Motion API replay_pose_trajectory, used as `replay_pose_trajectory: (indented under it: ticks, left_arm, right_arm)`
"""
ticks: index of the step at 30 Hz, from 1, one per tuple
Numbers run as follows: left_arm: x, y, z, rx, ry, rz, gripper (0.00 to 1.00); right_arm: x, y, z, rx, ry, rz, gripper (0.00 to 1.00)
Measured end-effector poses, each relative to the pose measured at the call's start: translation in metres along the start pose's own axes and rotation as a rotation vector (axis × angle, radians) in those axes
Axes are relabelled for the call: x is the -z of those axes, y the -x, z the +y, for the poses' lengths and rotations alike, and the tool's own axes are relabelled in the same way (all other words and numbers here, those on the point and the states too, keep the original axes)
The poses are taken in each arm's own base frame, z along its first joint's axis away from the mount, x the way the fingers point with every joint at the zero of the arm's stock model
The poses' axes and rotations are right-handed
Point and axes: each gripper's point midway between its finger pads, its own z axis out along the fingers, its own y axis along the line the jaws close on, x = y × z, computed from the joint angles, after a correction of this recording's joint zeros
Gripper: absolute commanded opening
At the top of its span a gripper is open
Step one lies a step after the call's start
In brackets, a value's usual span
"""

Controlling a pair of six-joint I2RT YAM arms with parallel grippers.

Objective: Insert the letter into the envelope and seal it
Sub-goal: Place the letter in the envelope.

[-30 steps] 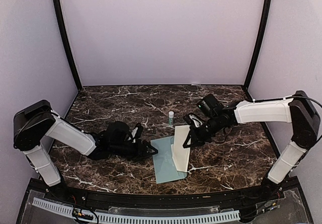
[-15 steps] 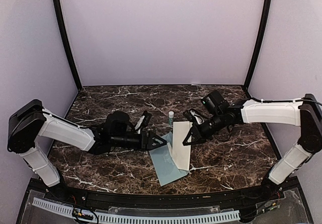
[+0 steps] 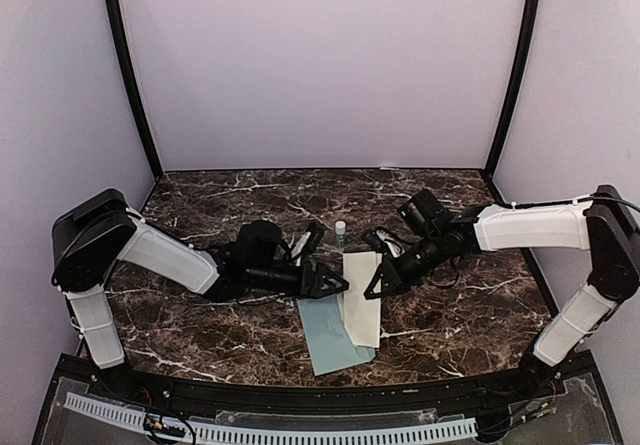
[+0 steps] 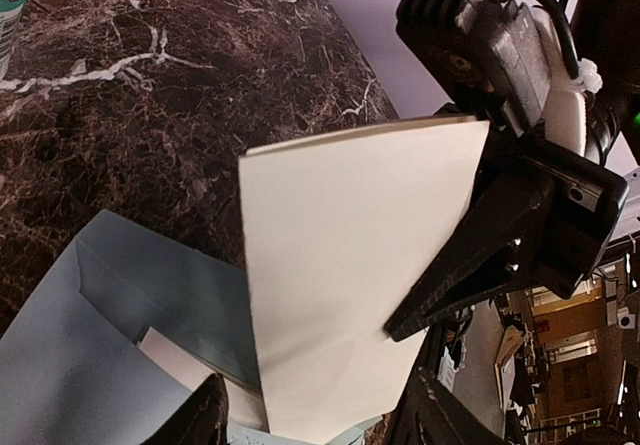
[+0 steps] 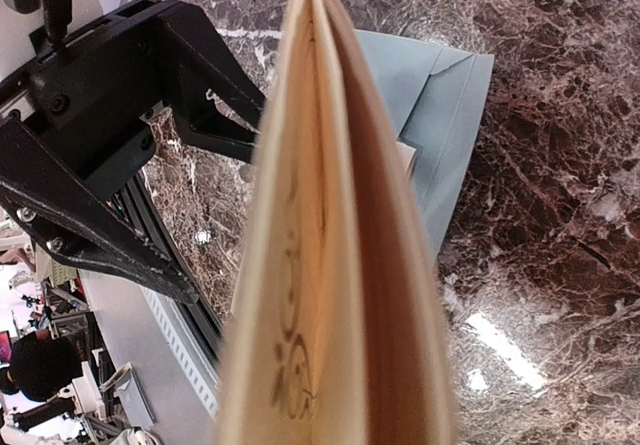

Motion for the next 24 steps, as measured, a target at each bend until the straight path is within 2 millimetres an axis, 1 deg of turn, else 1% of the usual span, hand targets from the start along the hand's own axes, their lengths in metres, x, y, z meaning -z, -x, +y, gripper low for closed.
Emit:
replay_pose_trajectory:
  ticks: [1, 9, 13, 19, 22, 24]
  left_arm:
    - [-0.002, 0.001, 0.000, -0.002, -0.005, -0.001, 0.56]
    - [-0.012, -0.001, 0.009, 0.004, -0.014, 0.006, 0.53]
    - [-0.013, 0.003, 0.011, 0.014, -0.033, -0.005, 0.45]
    - [-0.016, 0.011, 0.005, 0.005, -0.086, -0.012, 0.34]
    - [-0.017, 0.012, 0.003, 0.000, -0.100, -0.009, 0.31]
    - [-0.017, 0.011, 0.004, 0.003, -0.100, -0.006, 0.26]
  right_arm:
    - [-0.001, -0.001, -0.001, 0.001, 0.002, 0.006, 0.00]
    - [-0.005, -0.004, -0.002, 0.022, 0.015, 0.019, 0.00]
    - [-0.006, -0.005, 0.000, 0.035, 0.030, 0.019, 0.00]
    - [-0.008, -0.007, -0.001, 0.041, 0.040, 0.030, 0.00]
    - [-0.009, -0.009, -0.001, 0.043, 0.044, 0.036, 0.00]
    - [-0.010, -0.009, -0.001, 0.045, 0.048, 0.037, 0.00]
